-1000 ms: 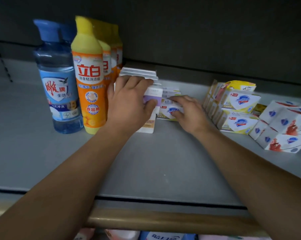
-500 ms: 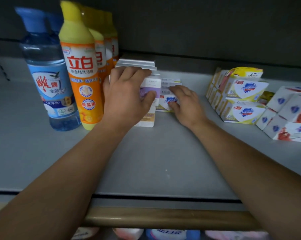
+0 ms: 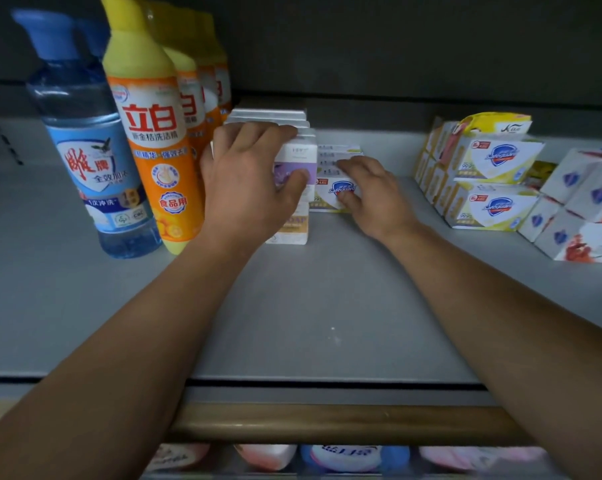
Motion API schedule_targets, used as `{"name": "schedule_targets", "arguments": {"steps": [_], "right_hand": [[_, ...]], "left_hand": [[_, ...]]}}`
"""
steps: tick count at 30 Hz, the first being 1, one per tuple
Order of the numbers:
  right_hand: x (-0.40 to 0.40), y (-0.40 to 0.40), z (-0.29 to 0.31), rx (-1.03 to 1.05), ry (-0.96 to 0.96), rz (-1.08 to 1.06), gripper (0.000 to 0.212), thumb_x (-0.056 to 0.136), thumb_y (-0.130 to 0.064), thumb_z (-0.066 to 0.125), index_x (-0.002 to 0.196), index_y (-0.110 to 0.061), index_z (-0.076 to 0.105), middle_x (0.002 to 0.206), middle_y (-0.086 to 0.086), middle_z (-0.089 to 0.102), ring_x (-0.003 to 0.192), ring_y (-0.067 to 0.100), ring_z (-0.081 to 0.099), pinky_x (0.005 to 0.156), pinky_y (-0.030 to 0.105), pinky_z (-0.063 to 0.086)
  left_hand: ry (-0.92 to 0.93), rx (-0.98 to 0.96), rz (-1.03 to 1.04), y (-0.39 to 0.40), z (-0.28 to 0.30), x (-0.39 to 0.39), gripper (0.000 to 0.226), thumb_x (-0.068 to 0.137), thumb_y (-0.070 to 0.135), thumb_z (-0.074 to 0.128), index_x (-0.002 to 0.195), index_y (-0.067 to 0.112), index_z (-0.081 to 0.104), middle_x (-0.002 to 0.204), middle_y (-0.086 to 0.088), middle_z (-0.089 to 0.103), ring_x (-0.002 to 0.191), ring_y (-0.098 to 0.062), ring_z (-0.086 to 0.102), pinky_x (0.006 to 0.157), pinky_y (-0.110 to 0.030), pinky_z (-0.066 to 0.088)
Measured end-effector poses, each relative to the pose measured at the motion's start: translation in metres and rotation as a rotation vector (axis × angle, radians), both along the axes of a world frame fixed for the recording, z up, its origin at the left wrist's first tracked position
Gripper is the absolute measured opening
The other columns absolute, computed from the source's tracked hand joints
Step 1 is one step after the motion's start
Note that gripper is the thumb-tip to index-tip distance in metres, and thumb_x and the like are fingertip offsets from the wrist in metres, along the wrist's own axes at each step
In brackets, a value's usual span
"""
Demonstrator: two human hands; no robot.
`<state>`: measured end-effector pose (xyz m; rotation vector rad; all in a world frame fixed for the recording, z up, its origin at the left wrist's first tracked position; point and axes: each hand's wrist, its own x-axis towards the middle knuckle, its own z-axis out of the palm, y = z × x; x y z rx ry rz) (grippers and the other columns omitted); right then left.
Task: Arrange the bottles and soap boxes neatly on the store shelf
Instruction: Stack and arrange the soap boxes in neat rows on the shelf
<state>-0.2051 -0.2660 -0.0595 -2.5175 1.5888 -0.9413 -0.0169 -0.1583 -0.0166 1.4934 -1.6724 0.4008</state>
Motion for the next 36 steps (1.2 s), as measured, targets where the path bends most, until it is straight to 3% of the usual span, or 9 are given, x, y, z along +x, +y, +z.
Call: {"name": "schedule_targets", "arguments": {"steps": [8, 14, 22, 25, 28, 31, 36], "right_hand": [[-0.01, 0.024, 0.013, 0.05, -0.014, -0.054, 0.069, 0.089, -0.041, 0.062, 0.15, -0.023, 0.035, 0.153, 0.002, 0.034, 0.135, 0.026, 0.041, 0.11, 0.037, 0.037], [-0.051, 0.084, 0.02, 0.093, -0.026, -0.118, 0.062, 0.091, -0.043, 0.058, 0.146, -0.021, 0.039, 0.15, 0.001, 0.038, 0.138, 0.024, 0.037, 0.112, 0.032, 0.031], [-0.154, 0.148, 0.011, 0.299, 0.098, -0.324, 0.061, 0.093, -0.052, 0.051, 0.145, -0.02, 0.042, 0.149, 0.008, 0.042, 0.136, 0.028, 0.039, 0.11, 0.034, 0.032], [-0.187, 0.161, 0.009, 0.334, 0.157, -0.41, 0.061, 0.092, -0.06, 0.045, 0.14, -0.022, 0.048, 0.146, 0.007, 0.045, 0.133, 0.03, 0.041, 0.109, 0.038, 0.036], [-0.2, 0.168, 0.005, 0.354, 0.204, -0.464, 0.056, 0.091, -0.066, 0.039, 0.126, -0.026, 0.055, 0.139, 0.004, 0.049, 0.127, 0.029, 0.045, 0.101, 0.037, 0.038], [-0.199, 0.165, 0.001, 0.321, 0.216, -0.474, 0.056, 0.092, -0.064, 0.037, 0.13, -0.026, 0.053, 0.141, 0.004, 0.048, 0.129, 0.03, 0.043, 0.105, 0.038, 0.036], [-0.201, 0.162, -0.002, 0.297, 0.215, -0.481, 0.059, 0.09, -0.063, 0.035, 0.131, -0.024, 0.051, 0.138, 0.004, 0.048, 0.128, 0.03, 0.042, 0.106, 0.041, 0.031]], "left_hand": [[-0.01, 0.02, 0.002, 0.002, 0.002, 0.0, 0.051, 0.085, 0.039, 0.063, 0.133, 0.026, 0.054, 0.135, -0.001, 0.055, 0.127, -0.03, 0.038, 0.102, -0.045, 0.035], [-0.062, 0.042, 0.029, 0.007, 0.004, -0.002, 0.049, 0.087, 0.038, 0.061, 0.133, 0.023, 0.054, 0.138, -0.003, 0.052, 0.127, -0.031, 0.039, 0.104, -0.05, 0.033], [-0.215, 0.204, 0.147, 0.021, 0.028, -0.011, 0.057, 0.09, 0.051, 0.055, 0.141, 0.025, 0.046, 0.146, -0.004, 0.048, 0.139, -0.031, 0.034, 0.115, -0.062, 0.011], [-0.208, 0.13, 0.121, 0.03, 0.04, -0.031, 0.055, 0.087, 0.046, 0.06, 0.136, 0.022, 0.051, 0.14, -0.006, 0.053, 0.134, -0.032, 0.04, 0.114, -0.058, 0.021], [-0.148, 0.074, -0.043, 0.033, 0.04, -0.067, 0.049, 0.084, 0.04, 0.059, 0.128, 0.019, 0.06, 0.127, -0.009, 0.062, 0.12, -0.034, 0.05, 0.106, -0.046, 0.038], [-0.087, 0.147, -0.209, 0.026, 0.027, -0.112, 0.05, 0.081, 0.037, 0.056, 0.125, 0.015, 0.063, 0.124, -0.01, 0.065, 0.117, -0.034, 0.053, 0.101, -0.04, 0.042], [-0.097, 0.301, -0.313, -0.007, -0.004, -0.18, 0.048, 0.086, 0.028, 0.063, 0.132, 0.016, 0.057, 0.127, -0.01, 0.061, 0.117, -0.031, 0.053, 0.099, -0.039, 0.044]]}}
